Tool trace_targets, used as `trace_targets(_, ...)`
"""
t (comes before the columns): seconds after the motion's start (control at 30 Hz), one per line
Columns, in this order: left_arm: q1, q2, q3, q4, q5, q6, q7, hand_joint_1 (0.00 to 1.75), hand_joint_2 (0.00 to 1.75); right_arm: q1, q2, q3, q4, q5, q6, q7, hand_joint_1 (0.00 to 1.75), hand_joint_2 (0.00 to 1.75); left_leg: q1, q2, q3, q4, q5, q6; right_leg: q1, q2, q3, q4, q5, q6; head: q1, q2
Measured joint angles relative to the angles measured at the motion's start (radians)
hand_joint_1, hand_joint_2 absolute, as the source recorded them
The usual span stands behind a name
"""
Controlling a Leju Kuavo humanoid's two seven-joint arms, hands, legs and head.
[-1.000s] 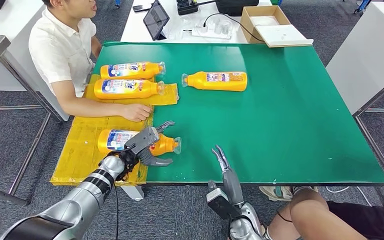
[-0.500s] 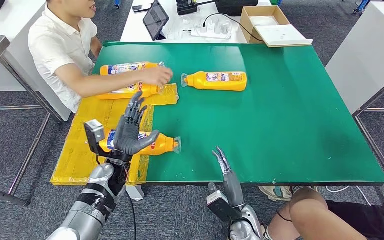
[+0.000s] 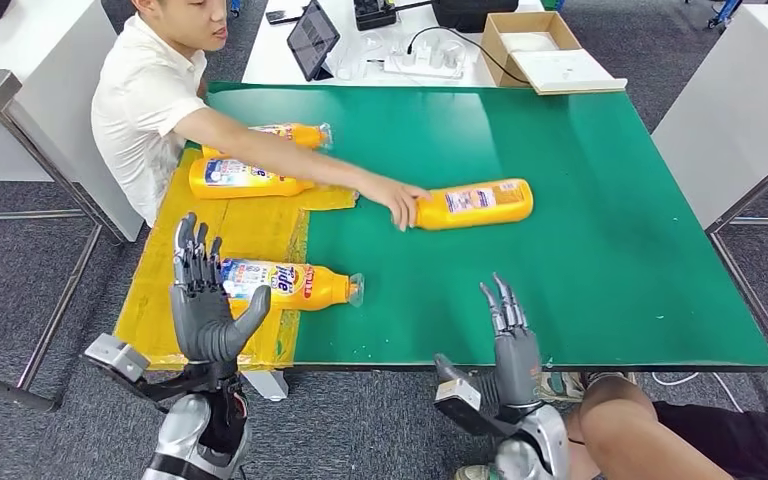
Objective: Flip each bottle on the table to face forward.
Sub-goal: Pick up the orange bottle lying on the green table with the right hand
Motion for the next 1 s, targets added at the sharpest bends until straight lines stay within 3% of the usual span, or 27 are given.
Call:
trace_targets(0.17, 0.035, 0.002, -0.022, -0.045, -0.039, 0.056, -0.008, 0.00, 1.75, -0.074, -0.076, -0.055, 0.025, 0.125, 0.022, 0.084, 0.00, 1.75, -0.001, 0.000, 0.000, 0.000, 0.002, 0.002, 0.000, 0.000, 0.000, 0.000, 0.001, 0.001, 0.000, 0.000)
trace_targets(0.5, 0.044, 0.004, -0.053, -0.061, -0.099, 0.093, -0.006, 0.00, 1.75, -0.187, -0.137, -0.068, 0.152, 0.263, 0.048, 0.192, 0.00, 1.75, 0.001, 0.000, 0.000, 0.000, 0.002, 0.002, 0.001, 0.000, 0.000, 0.000, 0.001, 0.001, 0.000, 0.000)
trace_targets(0.7, 0.039, 0.005, -0.070, -0.059, -0.112, 0.113, 0.013, 0.00, 1.75, -0.283, -0.151, -0.067, 0.308, 0.287, 0.097, 0.225, 0.00, 1.75, 0.000, -0.001, 0.000, 0.000, 0.002, 0.002, 0.000, 0.000, 0.001, 0.000, 0.001, 0.001, 0.000, 0.000)
trace_targets(1.0, 0.036, 0.005, -0.073, -0.057, -0.112, 0.114, 0.016, 0.00, 1.75, -0.326, -0.152, -0.066, 0.401, 0.283, 0.107, 0.225, 0.00, 1.75, 0.000, -0.001, 0.000, 0.000, 0.002, 0.002, 0.000, -0.001, 0.000, 0.000, 0.001, 0.001, 0.000, 0.000)
